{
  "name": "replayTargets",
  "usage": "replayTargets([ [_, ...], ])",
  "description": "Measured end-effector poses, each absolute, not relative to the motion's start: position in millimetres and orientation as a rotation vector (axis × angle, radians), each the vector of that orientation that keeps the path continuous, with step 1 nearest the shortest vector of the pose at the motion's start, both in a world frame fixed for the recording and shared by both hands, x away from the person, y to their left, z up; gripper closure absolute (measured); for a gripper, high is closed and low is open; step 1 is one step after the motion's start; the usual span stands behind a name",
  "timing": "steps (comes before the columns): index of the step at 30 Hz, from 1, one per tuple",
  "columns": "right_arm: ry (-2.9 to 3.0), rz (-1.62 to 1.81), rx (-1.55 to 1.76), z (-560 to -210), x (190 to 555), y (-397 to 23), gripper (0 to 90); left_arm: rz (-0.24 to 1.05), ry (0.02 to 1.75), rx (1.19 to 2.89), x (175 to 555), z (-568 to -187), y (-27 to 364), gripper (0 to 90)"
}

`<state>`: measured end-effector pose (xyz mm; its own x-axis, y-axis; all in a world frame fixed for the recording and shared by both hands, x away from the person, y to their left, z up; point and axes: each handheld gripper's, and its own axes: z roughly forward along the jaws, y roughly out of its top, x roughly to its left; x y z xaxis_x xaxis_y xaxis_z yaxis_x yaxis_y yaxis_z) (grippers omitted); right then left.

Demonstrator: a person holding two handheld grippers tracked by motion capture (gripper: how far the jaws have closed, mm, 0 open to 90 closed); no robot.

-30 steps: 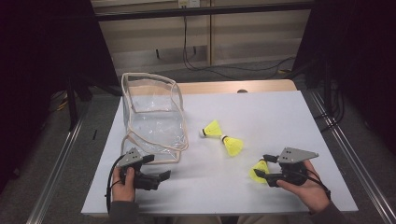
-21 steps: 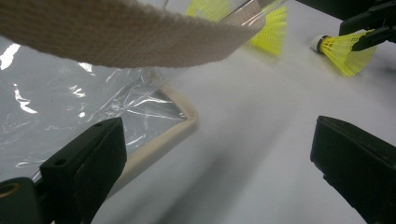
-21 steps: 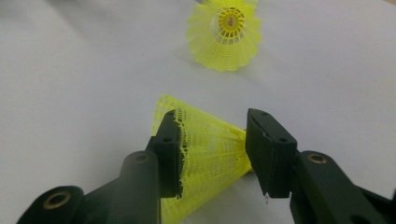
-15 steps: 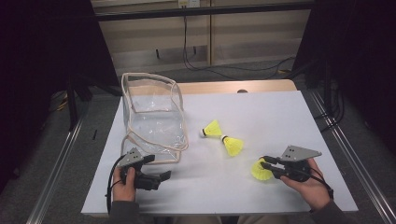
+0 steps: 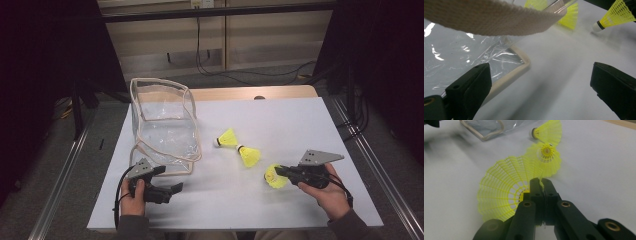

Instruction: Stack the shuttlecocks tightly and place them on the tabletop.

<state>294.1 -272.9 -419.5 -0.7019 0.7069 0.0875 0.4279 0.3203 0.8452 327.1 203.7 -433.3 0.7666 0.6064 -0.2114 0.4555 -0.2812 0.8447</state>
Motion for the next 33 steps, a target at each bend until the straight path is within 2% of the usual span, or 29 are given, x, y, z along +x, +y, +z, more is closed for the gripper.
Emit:
replayTargets([
  [13, 2.293, 1.327, 1.107, -428, 308, -268, 86.4, 0.175, 0.803, 1.931, 327, -434, 203, 3.6],
  [29, 2.164, 1.19, 1.168, -426, 311, -289, 59.3, 0.177, 0.803, 1.944, 328, -434, 203, 3.6],
  [32, 2.14, 1.173, 1.176, -425, 310, -291, 57.3, 0.176, 0.803, 1.946, 328, -434, 203, 3.6],
  [33, 2.137, 1.165, 1.176, -425, 310, -291, 59.8, 0.175, 0.803, 1.946, 328, -434, 203, 3.6],
])
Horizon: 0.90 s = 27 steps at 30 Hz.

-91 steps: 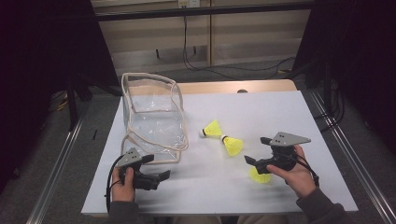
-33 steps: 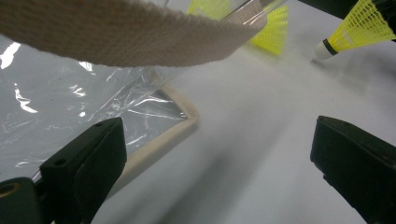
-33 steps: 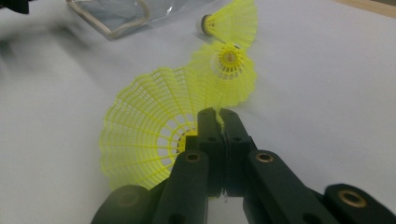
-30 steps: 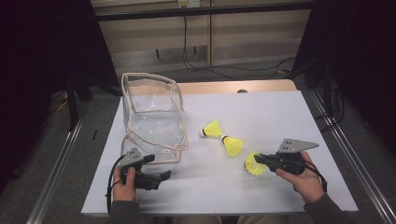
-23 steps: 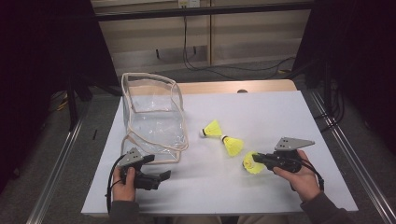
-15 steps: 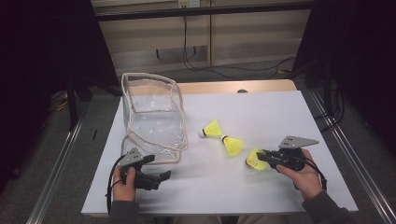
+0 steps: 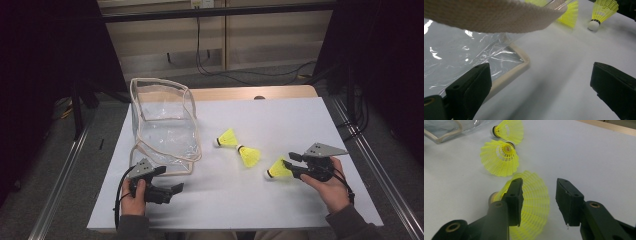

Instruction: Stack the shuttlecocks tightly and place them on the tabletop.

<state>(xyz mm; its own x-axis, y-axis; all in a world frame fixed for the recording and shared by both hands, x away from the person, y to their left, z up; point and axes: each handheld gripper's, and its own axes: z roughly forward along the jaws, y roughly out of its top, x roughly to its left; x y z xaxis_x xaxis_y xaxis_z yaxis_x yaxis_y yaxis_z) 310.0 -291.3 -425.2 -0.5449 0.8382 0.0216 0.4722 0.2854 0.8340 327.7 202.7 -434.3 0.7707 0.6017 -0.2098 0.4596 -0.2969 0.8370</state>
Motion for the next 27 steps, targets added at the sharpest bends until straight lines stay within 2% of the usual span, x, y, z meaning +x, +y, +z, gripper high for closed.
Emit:
replayTargets([
  [1, 2.14, 1.165, 1.174, -425, 310, -292, 62.8, 0.174, 0.803, 1.943, 328, -434, 202, 3.7],
  [3, 2.151, 1.169, 1.162, -426, 309, -292, 77.1, 0.174, 0.803, 1.946, 328, -434, 203, 3.6],
  [5, 2.178, 1.161, 1.153, -427, 309, -292, 86.6, 0.175, 0.802, 1.942, 328, -435, 203, 3.6],
  [7, 2.188, 1.153, 1.167, -428, 309, -291, 90.0, 0.177, 0.803, 1.946, 328, -434, 203, 3.6],
  [27, 2.192, 1.189, 1.184, -438, 308, -299, 90.0, 0.179, 0.803, 1.943, 328, -434, 203, 3.6],
])
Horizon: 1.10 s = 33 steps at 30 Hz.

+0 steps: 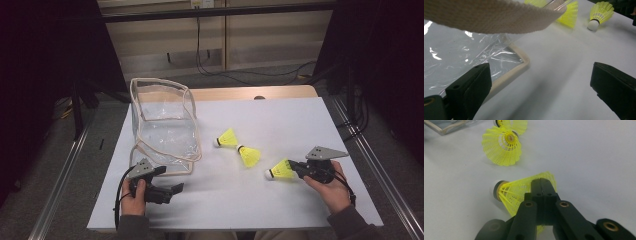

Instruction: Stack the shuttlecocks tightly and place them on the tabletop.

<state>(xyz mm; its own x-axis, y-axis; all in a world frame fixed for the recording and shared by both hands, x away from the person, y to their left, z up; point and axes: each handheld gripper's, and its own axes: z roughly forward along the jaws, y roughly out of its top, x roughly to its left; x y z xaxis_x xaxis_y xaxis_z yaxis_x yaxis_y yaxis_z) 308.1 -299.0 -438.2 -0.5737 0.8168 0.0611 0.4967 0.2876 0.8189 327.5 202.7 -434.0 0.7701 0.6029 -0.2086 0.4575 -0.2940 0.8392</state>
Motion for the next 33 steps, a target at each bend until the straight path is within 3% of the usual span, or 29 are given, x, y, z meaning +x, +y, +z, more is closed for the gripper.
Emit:
replayTargets([
  [25, 2.19, 1.183, 1.187, -436, 302, -310, 89.9, 0.18, 0.801, 1.938, 327, -434, 203, 3.6],
  [33, 2.174, 1.19, 1.196, -430, 300, -314, 85.3, 0.182, 0.804, 1.938, 327, -434, 203, 3.6],
])
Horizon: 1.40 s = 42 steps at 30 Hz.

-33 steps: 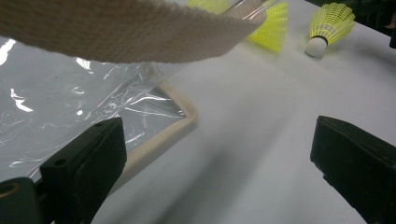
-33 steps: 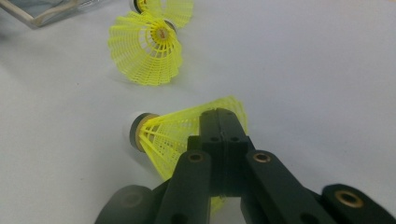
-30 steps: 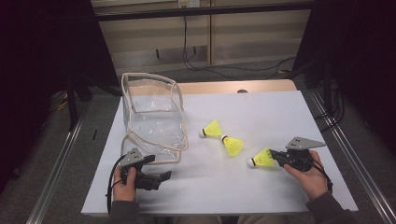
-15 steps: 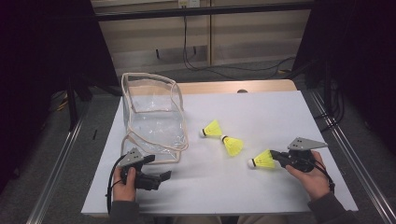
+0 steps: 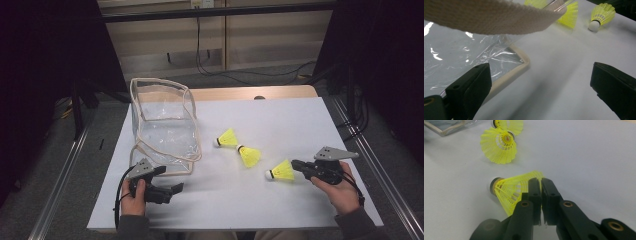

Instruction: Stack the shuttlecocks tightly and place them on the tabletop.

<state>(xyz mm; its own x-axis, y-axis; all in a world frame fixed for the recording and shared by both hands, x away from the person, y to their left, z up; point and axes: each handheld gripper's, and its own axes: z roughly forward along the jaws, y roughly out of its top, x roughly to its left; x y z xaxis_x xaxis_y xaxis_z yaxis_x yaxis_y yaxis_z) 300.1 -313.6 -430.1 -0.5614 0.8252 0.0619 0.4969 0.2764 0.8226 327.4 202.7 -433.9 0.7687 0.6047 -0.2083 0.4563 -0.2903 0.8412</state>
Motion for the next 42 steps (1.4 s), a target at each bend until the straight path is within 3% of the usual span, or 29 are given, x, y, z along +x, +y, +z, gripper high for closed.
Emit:
replayTargets([
  [17, 2.139, 1.255, 1.185, -408, 293, -316, 75.0, 0.186, 0.803, 1.934, 327, -434, 203, 3.6],
  [33, 2.161, 1.341, 1.168, -412, 293, -302, 41.8, 0.183, 0.802, 1.941, 328, -434, 203, 3.6],
  [42, 2.208, 1.345, 1.163, -422, 295, -298, 30.6, 0.181, 0.804, 1.939, 328, -434, 202, 3.6],
])
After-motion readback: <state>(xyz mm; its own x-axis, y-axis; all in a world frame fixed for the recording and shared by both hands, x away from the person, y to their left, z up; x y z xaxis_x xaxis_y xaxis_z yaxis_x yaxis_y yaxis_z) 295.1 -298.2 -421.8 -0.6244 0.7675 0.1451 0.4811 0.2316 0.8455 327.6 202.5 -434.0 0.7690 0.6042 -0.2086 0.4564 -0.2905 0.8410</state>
